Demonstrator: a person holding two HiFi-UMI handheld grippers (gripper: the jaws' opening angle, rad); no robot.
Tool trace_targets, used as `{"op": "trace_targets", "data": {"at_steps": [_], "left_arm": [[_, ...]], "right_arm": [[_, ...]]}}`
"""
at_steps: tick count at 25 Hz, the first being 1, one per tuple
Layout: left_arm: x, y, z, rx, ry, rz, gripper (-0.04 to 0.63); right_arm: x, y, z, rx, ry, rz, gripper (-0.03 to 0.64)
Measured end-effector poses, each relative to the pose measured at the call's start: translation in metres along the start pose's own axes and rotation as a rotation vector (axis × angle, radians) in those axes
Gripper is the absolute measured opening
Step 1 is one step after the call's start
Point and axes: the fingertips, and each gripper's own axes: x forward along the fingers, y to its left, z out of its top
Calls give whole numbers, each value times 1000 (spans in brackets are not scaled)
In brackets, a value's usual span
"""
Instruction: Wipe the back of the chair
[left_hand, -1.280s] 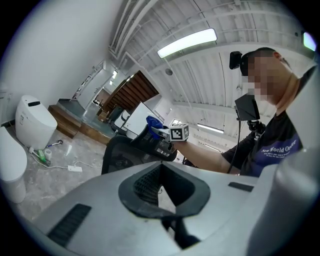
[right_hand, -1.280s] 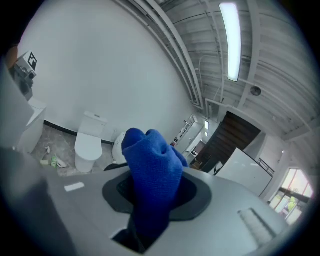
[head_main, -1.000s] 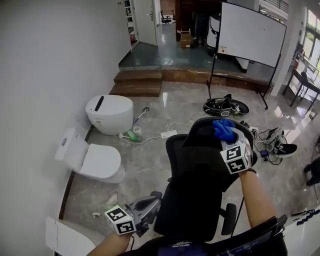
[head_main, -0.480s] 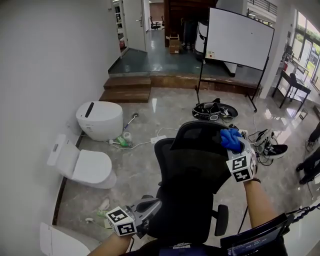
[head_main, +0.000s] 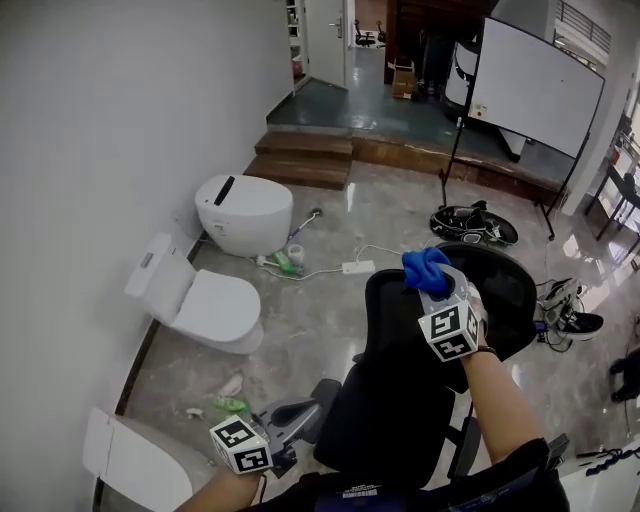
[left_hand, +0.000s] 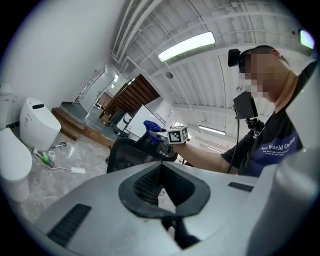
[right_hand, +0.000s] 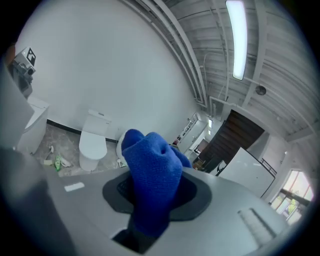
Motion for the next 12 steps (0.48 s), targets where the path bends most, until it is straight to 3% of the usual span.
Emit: {"op": "trace_targets", "data": {"at_steps": [5, 12], "left_arm": [[2, -5, 3, -4, 4, -3, 3], [66, -45, -7, 10, 44, -130, 3]], "right_arm": [[-10, -18, -24, -24, 61, -27, 120], [-73, -80, -130, -49, 297, -128, 120]]}}
